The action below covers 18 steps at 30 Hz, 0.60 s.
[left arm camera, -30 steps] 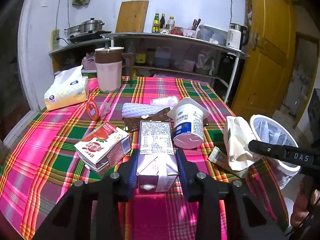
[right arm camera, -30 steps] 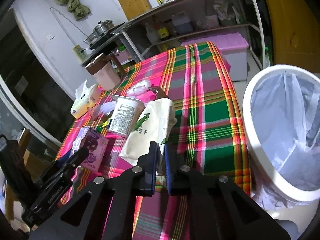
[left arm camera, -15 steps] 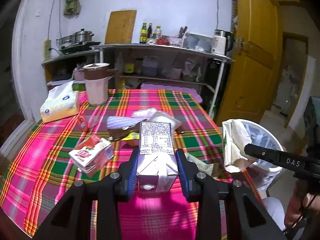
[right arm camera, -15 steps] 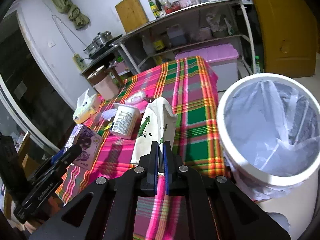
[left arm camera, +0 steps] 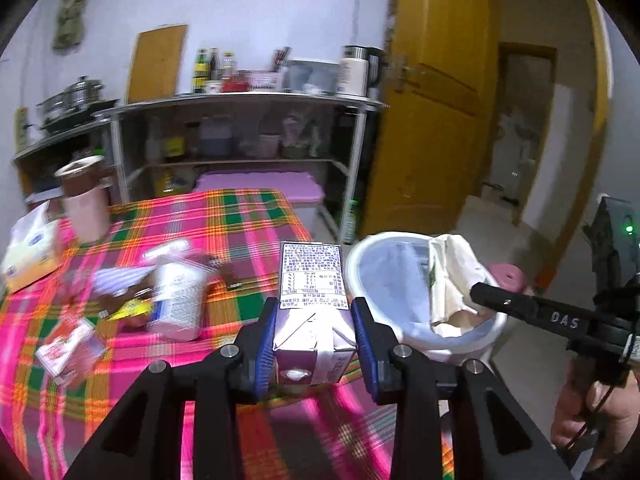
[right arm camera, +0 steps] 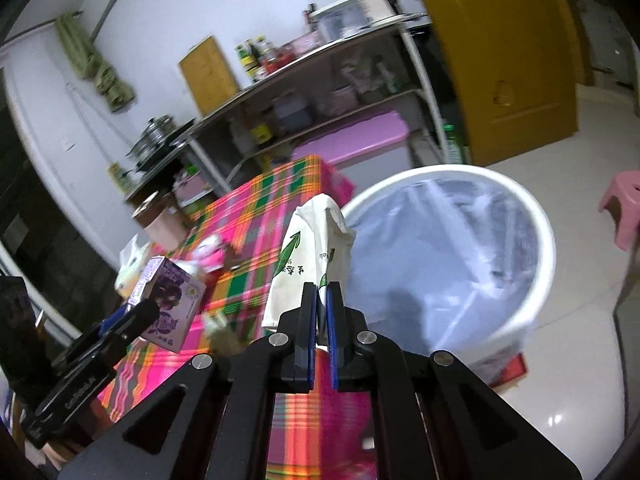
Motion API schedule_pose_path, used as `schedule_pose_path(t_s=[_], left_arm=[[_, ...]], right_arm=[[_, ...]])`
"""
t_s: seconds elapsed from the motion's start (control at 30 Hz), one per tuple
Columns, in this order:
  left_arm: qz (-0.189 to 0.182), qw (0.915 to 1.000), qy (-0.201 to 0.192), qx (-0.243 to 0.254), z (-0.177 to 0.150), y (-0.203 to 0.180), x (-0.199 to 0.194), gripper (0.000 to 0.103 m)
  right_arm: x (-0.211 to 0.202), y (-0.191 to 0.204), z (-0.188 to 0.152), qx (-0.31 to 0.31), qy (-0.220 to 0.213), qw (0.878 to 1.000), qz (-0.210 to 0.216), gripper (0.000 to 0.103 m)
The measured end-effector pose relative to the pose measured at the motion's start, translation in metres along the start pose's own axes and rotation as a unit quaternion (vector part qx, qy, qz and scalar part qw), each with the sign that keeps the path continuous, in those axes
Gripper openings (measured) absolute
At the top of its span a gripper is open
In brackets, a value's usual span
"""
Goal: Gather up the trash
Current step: 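Carry the paper bag and milk carton over the white bin and open both tools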
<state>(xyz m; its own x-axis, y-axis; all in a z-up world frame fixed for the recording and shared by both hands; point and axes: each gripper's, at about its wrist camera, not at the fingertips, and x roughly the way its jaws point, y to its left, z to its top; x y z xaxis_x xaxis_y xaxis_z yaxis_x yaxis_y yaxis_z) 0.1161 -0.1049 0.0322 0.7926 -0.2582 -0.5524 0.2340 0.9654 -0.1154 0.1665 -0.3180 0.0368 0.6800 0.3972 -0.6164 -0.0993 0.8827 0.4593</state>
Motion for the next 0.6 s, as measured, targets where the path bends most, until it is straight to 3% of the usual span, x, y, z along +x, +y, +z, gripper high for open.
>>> schedule_pose_path(t_s=[0.2, 0.6], left_arm=[[-0.056, 0.9981, 0.012, 0.025, 0.012, -0.040, 0.035, 0.036], [-0.107, 0.9916, 0.059, 0.040, 0.017, -0.072, 0.102, 0.037]], right_arm=[[-0.008, -0.037, 0.002, 0.022, -0.005, 0.999, -0.039, 0.005], [0.007, -0.071, 0.003, 0.024, 0.016, 0.995, -0.096, 0.005]])
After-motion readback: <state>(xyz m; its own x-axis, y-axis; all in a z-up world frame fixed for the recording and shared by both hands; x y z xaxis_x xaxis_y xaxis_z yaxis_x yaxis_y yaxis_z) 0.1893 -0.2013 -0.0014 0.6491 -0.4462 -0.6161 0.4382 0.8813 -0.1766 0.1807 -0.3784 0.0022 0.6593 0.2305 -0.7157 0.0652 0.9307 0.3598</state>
